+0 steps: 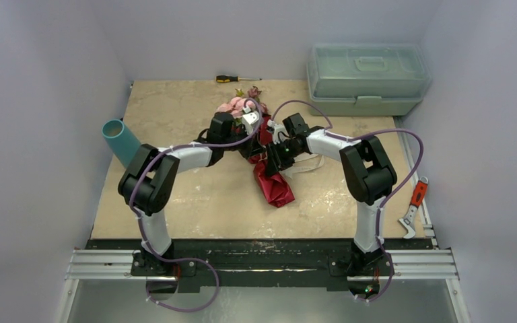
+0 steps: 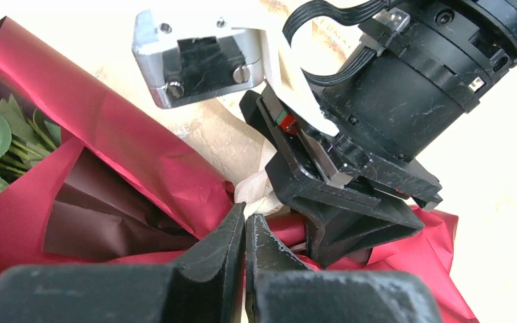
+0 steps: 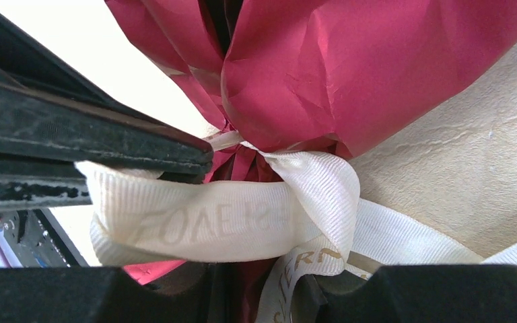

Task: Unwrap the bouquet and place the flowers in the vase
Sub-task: Untie the ribbon from the wrapping paper.

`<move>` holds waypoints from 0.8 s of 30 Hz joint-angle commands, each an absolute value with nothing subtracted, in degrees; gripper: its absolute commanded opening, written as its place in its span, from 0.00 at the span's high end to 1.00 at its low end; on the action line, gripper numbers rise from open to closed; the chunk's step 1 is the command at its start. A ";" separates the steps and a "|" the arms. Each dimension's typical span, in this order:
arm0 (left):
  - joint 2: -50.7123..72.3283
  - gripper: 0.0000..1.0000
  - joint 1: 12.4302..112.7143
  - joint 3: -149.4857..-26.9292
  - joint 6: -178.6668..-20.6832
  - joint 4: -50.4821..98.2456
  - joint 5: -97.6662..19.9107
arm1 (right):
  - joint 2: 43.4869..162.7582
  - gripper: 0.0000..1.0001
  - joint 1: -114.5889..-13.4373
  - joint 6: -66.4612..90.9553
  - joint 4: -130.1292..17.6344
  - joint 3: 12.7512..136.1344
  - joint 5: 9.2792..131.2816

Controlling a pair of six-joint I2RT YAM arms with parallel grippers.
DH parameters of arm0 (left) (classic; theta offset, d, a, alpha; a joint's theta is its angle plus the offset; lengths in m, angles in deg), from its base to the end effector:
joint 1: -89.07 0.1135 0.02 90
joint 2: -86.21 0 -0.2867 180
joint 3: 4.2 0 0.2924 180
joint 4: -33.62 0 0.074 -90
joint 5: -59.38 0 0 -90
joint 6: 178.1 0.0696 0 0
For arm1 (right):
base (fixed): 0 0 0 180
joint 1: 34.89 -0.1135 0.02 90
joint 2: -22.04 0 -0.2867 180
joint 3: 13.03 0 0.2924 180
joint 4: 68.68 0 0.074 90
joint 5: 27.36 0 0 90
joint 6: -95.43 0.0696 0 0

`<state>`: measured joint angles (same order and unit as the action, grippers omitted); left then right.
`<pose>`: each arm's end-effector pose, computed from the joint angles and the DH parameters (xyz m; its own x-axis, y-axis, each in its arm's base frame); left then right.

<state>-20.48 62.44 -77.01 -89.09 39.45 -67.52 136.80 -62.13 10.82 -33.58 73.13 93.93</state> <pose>0.3920 -0.2433 0.1642 -0.4347 0.2025 -0.8775 0.8247 0.4809 -0.2975 0.3888 0.2408 0.1142 -0.8495 -0.3470 -0.3974 -0.5182 0.6901 0.5052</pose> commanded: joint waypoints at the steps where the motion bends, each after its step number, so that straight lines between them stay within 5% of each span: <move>1: -17.82 1.00 63.55 -76.07 -91.90 43.26 -66.99 | 140.64 0.64 -61.97 8.95 -28.19 71.35 87.25; 19: -14.20 1.00 64.32 -80.01 -96.18 40.27 -69.70 | 140.52 0.63 -62.00 9.02 -28.11 71.21 87.67; 24: -15.36 1.00 68.08 -76.37 -94.61 38.82 -68.83 | 137.92 0.53 -62.01 10.54 -29.75 70.93 92.67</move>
